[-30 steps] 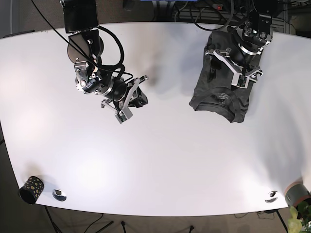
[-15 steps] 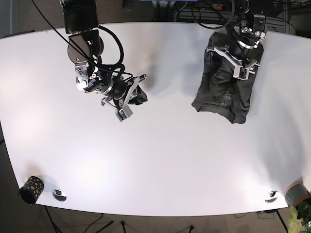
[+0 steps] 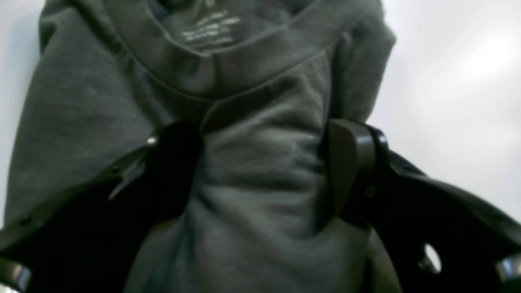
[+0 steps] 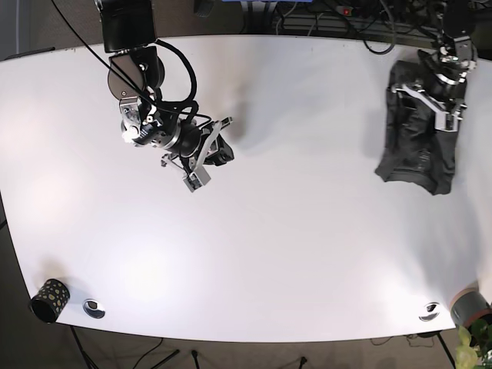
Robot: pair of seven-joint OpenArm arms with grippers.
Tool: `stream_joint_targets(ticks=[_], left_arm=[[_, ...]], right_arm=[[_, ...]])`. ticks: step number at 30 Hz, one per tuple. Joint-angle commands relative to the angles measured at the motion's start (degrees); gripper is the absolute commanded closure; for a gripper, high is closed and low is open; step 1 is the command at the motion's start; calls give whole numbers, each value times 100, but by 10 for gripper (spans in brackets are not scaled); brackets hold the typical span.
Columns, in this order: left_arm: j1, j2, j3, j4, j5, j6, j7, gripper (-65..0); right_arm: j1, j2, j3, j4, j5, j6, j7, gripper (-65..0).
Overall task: Fold the T-shirt properly
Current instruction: 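Carry the grey bundle with the left gripper off the table edge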
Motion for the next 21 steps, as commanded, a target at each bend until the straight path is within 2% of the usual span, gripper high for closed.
stream_joint_targets(ticks=[1, 4, 11, 21], left_arm=[[-165, -253, -281, -608, 464, 45, 782, -453], [-604, -648, -676, -1487, 464, -174, 782, -453], [-1756, -1624, -861, -3219, 447, -737, 738, -453], [-2389, -2108, -826, -3351, 456, -1071, 747, -453]], right_arm=[[92, 22, 26, 111, 100, 16, 131, -76], [92, 22, 26, 119, 100, 16, 131, -75], [-22, 31, 26, 383, 92, 16, 131, -75], [-128, 40, 26, 700, 56, 7, 131, -75]])
